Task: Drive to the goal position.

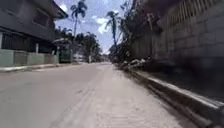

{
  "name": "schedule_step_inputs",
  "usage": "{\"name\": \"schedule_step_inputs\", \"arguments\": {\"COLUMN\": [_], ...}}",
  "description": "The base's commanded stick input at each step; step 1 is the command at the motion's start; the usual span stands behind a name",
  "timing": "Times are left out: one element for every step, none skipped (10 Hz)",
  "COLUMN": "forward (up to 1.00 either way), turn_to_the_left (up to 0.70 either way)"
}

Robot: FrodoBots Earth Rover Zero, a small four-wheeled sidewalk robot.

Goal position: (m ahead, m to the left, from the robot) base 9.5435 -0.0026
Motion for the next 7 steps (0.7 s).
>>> {"name": "schedule_step_inputs", "arguments": {"forward": [1.0,1.0,1.0,1.0,1.0,1.0,1.0], "turn_to_the_left": [0.0,0.0,0.0,0.0,0.0,0.0,0.0]}}
